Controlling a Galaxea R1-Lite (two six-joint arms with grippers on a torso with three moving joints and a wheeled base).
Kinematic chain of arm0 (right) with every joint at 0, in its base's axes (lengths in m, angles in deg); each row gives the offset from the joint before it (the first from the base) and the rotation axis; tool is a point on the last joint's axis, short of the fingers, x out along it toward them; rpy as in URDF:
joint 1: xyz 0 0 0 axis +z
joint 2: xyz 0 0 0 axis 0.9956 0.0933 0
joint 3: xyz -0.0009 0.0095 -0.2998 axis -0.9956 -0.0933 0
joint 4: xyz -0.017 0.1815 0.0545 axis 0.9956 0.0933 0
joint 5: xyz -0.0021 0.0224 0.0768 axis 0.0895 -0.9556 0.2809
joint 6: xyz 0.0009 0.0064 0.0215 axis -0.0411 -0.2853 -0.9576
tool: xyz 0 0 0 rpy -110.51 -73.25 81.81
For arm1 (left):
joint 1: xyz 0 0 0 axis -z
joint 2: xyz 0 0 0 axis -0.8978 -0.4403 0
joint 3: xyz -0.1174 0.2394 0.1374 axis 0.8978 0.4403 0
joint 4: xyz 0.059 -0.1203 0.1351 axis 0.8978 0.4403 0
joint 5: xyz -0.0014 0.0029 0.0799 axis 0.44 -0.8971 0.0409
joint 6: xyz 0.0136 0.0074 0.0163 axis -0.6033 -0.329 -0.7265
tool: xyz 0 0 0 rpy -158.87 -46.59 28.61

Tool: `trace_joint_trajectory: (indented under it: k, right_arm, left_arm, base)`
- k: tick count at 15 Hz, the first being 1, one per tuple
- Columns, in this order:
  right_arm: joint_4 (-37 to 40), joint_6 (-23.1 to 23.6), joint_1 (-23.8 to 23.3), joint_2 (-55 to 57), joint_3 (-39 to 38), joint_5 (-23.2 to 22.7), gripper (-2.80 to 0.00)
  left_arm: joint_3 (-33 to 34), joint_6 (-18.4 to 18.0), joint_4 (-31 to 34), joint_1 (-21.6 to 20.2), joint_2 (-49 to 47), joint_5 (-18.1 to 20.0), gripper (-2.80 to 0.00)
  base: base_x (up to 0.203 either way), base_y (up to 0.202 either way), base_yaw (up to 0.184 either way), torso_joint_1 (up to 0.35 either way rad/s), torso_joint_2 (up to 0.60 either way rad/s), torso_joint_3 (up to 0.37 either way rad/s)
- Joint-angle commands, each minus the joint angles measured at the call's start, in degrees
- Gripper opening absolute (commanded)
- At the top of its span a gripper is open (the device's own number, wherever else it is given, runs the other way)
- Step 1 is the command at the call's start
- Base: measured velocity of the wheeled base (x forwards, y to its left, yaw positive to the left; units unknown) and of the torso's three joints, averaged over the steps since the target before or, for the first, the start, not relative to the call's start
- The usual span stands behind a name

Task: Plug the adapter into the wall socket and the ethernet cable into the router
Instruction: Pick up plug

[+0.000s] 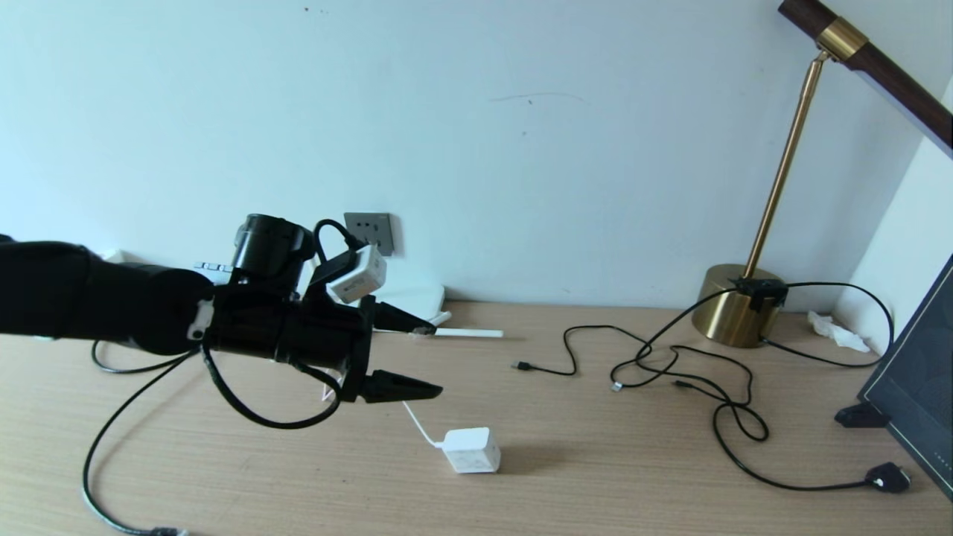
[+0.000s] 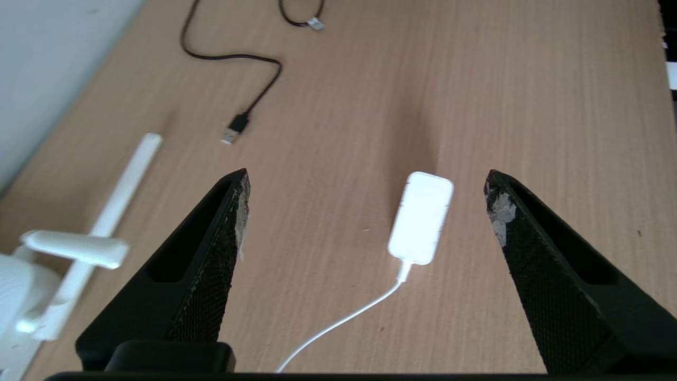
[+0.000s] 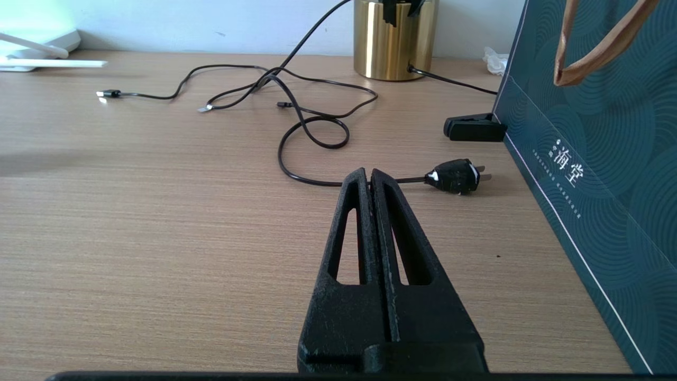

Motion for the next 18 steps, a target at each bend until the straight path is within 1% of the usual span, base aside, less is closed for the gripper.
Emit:
trace_joint_trajectory:
  k: [1,3,5,6,10,12,13,18]
  right_arm:
    - [0.0,0.0,0.0,0.0,-0.7,0.0,-2.80]
    - [0.0,0.0,0.0,0.0,-0.7,0.0,-2.80]
    - [0.0,0.0,0.0,0.0,-0.7,0.0,-2.80]
    - [0.0,0.0,0.0,0.0,-0.7,0.0,-2.80]
    - [0.0,0.0,0.0,0.0,-0.7,0.0,-2.80]
    - [0.0,0.0,0.0,0.0,-0.7,0.0,-2.80]
    - [0.0,0.0,0.0,0.0,-0.7,0.0,-2.80]
    - [0.0,0.0,0.0,0.0,-0.7,0.0,-2.80]
  left_arm:
    - [-0.1,-0.9,2.5,1.1,-0.3,0.2,0.00]
    - [-1.7,-1.8,9.5,2.6,-0.6,0.0,0.00]
    - [-5.9,-3.2,13.1,4.2,-3.3,-0.8,0.00]
    - [-7.4,-4.7,14.5,4.7,-4.6,-1.4,-2.80]
    - [-7.5,-8.2,24.1,7.0,-1.8,-2.2,-2.80]
    - [-7.4,-11.6,27.1,7.3,-2.5,-6.4,-2.80]
    - [-7.0,-13.3,27.4,7.4,-3.1,-7.8,-2.80]
    - [-7.4,-14.2,26.9,8.5,-3.2,-7.9,-2.80]
  base:
    - [0.000,0.000,0.000,0.000,0.00,0.000]
    - [0.000,0.000,0.000,0.000,0.00,0.000]
    - [0.000,0.000,0.000,0.000,0.00,0.000]
    - [0.000,0.000,0.000,0.000,0.00,0.000]
    - [0.000,0.000,0.000,0.000,0.00,0.000]
    - [0.000,0.000,0.000,0.000,0.00,0.000]
    - [0.000,0.000,0.000,0.000,0.00,0.000]
    - [0.000,0.000,0.000,0.000,0.00,0.000]
